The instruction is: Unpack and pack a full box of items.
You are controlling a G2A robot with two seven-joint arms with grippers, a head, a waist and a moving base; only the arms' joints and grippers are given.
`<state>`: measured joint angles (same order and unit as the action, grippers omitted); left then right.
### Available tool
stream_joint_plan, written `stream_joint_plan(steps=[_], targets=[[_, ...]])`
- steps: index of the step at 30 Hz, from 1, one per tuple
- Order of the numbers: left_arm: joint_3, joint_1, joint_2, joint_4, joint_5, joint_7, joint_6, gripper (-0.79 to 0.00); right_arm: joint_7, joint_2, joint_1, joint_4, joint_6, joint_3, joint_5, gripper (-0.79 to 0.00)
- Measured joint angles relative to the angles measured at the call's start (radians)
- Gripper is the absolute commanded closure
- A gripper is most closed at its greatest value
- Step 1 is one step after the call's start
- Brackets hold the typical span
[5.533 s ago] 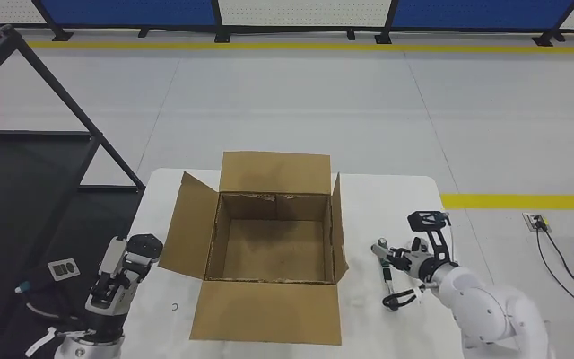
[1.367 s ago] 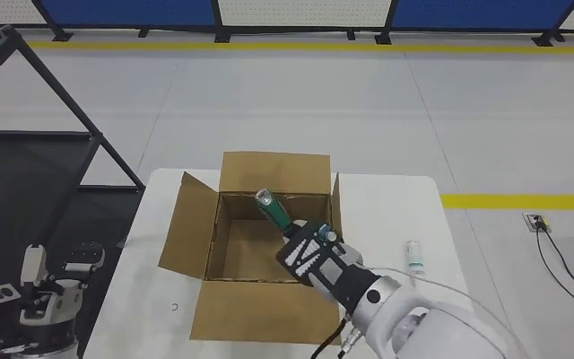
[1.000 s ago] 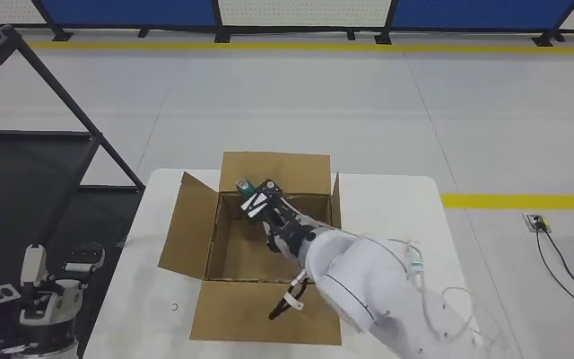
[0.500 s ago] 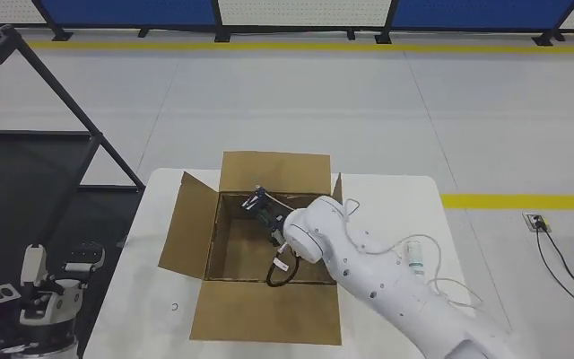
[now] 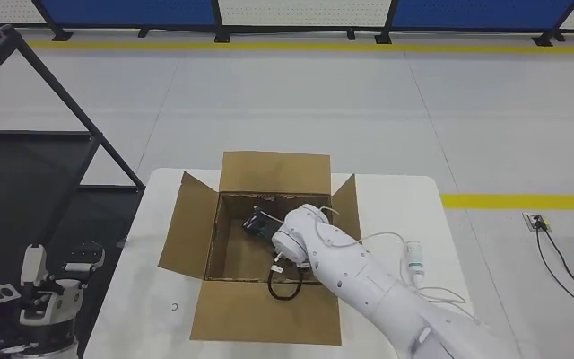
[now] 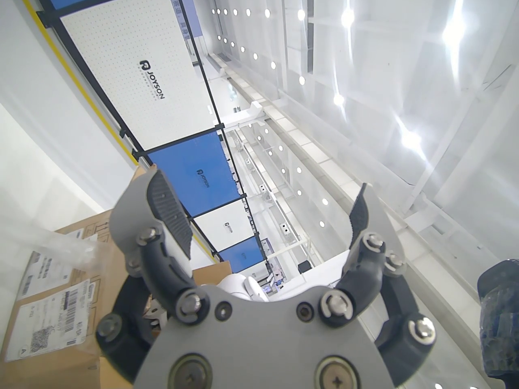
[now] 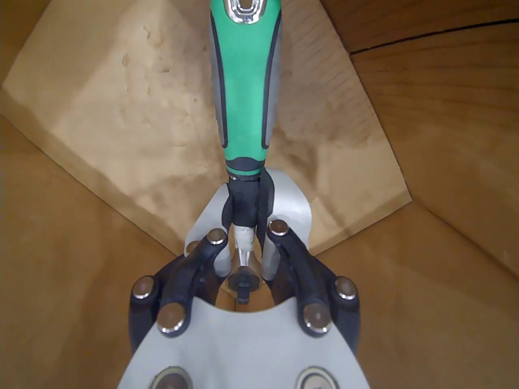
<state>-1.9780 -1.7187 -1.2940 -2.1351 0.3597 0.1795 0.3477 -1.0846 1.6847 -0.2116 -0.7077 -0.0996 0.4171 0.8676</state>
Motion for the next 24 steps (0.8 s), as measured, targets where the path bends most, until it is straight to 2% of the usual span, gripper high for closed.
stream_joint_plan(steps=[2, 5, 15, 20, 24], targets=[[0.000, 0.000, 0.000, 0.000, 0.000, 0.000, 0.000, -0.785, -0.002, 0.016, 0.005, 0.025, 0.000, -0.011, 0.007, -0.114], [0.000, 0.000, 0.000, 0.000, 0.000, 0.000, 0.000, -0.785, -0.001, 0.041, 0.014, 0.066, 0.003, -0.020, 0.009, -0.206], [0.000, 0.000, 0.000, 0.000, 0.000, 0.000, 0.000, -0.785, 0.012, 0.098, 0.043, 0.172, -0.008, -0.018, 0.007, -0.237], [0.000, 0.000, 0.000, 0.000, 0.000, 0.000, 0.000, -0.785, 0.032, 0.095, 0.055, 0.170, -0.009, 0.011, 0.000, -0.225], [0.000, 0.000, 0.000, 0.000, 0.000, 0.000, 0.000, -0.785, 0.037, 0.075, 0.049, 0.106, 0.010, 0.038, 0.022, -0.228]])
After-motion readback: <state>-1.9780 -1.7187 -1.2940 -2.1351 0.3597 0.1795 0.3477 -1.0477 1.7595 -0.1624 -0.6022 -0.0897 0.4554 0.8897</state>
